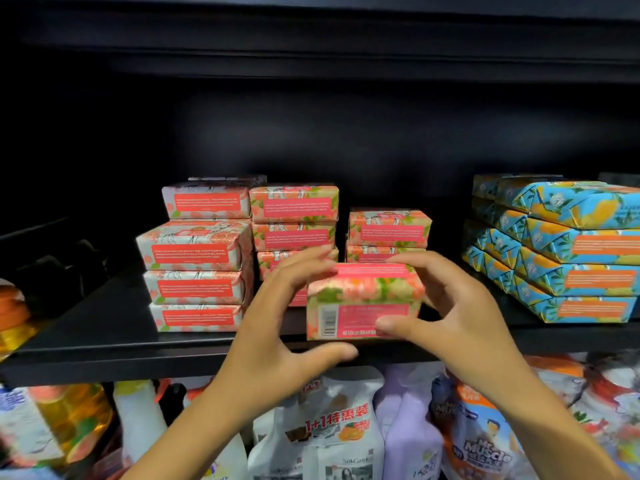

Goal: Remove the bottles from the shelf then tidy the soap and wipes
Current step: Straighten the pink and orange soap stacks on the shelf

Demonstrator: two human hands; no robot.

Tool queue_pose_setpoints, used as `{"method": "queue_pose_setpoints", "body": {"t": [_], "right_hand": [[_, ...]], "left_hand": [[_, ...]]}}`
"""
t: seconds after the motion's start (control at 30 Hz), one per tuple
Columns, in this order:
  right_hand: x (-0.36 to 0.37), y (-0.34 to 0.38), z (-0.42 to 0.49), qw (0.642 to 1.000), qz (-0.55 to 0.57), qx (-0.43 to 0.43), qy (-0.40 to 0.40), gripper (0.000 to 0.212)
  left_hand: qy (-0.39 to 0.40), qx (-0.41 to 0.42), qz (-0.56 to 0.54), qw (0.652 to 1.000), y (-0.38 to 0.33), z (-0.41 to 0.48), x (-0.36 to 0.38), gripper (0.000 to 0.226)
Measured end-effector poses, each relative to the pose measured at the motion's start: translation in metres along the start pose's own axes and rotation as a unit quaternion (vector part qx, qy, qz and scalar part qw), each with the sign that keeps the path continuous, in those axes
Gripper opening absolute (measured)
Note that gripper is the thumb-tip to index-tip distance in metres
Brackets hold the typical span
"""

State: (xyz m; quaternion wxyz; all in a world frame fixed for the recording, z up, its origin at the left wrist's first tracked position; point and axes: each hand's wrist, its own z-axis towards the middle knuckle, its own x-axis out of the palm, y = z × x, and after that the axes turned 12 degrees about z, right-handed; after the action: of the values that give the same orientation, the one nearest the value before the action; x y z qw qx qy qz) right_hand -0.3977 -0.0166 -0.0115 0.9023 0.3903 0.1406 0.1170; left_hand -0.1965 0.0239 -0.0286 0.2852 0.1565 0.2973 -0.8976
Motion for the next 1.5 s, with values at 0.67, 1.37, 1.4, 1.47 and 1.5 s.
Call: {"method": "queue_pose_setpoints", "body": {"t": [0.67,1.37,1.4,1.47,1.5], "right_hand": [[-0.006,-0.041,-0.018,0.97,-0.232,-0.078,-0.006,0.042],[-0.011,-0.056,-0.026,0.935,-0.341,-0.097,0.026,0.038],[-0.011,-0.056,-0.026,0.934,-0.342,-0.098,0.028,0.038],[-0.012,-0.055,-0.026,0.934,-0.344,-0.095,0.035,0.038],[-0.013,-0.055,-0.026,0.933,-0.344,-0.093,0.04,0.038]], "left_hand": [[0.004,-0.144,0.188,0.972,0.012,-0.025,-0.015,0.071],[-0.035,0.023,0.36,0.932,0.015,-0.024,-0.007,0.027],[-0.039,0.019,0.372,0.927,0.014,-0.025,-0.007,0.027],[-0.044,0.01,0.394,0.918,0.012,-0.027,-0.006,0.026],[-0.046,0.003,0.397,0.917,0.011,-0.028,-0.006,0.025]]}}
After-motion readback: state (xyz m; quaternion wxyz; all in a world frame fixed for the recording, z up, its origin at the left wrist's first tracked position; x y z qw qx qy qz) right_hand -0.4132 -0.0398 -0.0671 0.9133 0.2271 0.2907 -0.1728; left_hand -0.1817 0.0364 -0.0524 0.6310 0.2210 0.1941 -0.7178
